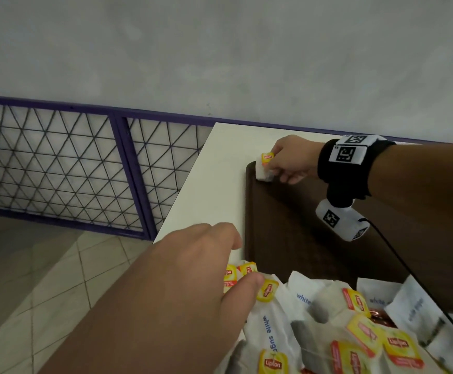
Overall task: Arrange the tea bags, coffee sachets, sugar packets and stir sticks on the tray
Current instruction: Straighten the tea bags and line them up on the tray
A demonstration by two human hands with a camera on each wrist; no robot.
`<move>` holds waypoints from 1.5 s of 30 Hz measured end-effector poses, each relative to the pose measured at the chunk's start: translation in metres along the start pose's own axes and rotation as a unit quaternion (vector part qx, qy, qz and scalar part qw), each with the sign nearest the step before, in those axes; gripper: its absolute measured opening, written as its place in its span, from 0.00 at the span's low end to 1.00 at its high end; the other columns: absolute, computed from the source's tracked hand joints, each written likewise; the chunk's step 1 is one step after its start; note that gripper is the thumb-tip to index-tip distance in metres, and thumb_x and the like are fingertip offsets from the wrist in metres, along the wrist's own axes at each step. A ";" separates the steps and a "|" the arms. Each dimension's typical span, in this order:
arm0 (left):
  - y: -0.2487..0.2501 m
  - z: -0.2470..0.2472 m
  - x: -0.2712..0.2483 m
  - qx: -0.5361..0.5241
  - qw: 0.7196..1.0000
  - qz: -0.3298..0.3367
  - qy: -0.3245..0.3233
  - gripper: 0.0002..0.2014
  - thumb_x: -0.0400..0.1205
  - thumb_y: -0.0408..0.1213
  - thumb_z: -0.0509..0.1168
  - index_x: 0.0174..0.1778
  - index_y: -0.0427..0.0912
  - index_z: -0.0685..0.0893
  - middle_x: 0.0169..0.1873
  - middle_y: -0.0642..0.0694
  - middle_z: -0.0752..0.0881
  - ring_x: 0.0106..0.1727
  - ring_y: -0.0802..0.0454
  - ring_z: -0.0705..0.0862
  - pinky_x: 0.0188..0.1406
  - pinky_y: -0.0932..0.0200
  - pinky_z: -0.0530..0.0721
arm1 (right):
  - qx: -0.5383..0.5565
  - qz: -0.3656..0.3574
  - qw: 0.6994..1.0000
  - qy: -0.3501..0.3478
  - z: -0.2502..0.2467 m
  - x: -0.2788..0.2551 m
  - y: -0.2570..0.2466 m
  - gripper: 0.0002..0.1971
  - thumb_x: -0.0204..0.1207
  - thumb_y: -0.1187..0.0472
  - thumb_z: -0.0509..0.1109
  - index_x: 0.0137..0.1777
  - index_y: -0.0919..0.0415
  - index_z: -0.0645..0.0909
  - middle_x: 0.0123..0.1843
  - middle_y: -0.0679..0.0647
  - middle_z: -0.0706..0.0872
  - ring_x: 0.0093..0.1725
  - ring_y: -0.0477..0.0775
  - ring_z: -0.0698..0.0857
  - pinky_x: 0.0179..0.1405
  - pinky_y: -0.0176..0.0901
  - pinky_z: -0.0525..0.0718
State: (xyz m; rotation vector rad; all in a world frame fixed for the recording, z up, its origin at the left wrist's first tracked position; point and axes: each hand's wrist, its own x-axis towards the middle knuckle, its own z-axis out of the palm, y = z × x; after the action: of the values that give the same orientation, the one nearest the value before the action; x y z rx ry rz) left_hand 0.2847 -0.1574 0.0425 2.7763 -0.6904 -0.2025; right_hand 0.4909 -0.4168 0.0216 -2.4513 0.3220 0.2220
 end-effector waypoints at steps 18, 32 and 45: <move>0.025 0.006 0.008 -0.074 0.995 -0.002 0.066 0.17 0.80 0.56 0.71 0.60 0.52 0.86 0.53 0.55 0.87 0.51 0.54 0.85 0.51 0.55 0.83 | 0.023 -0.076 0.994 -0.074 -0.046 -0.219 0.002 0.09 0.83 0.60 0.71 0.59 0.65 0.85 0.52 0.64 0.92 0.47 0.61 0.91 0.50 0.55 0.89; 0.103 0.057 -0.114 -0.059 0.993 0.106 -0.010 0.16 0.79 0.57 0.70 0.60 0.58 0.82 0.51 0.60 0.82 0.51 0.62 0.81 0.53 0.59 0.81 | 0.010 -0.129 0.980 -0.151 0.005 -0.408 0.109 0.11 0.70 0.49 0.81 0.50 0.44 0.86 0.39 0.47 0.90 0.32 0.49 0.86 0.34 0.51 0.86; 0.137 0.112 -0.124 -0.198 0.941 0.164 0.220 0.05 0.84 0.44 0.69 0.48 0.50 0.89 0.43 0.58 0.86 0.49 0.59 0.82 0.51 0.55 0.81 | 0.301 -0.219 0.916 0.150 0.081 -0.442 0.182 0.12 0.76 0.66 0.80 0.55 0.51 0.85 0.41 0.54 0.82 0.32 0.54 0.79 0.28 0.45 0.78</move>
State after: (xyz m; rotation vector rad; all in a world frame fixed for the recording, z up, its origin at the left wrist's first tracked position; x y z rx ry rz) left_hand 0.0936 -0.2403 -0.0152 2.1735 -0.8614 0.3082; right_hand 0.0104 -0.4271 -0.0423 -1.8672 -0.0435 -0.3983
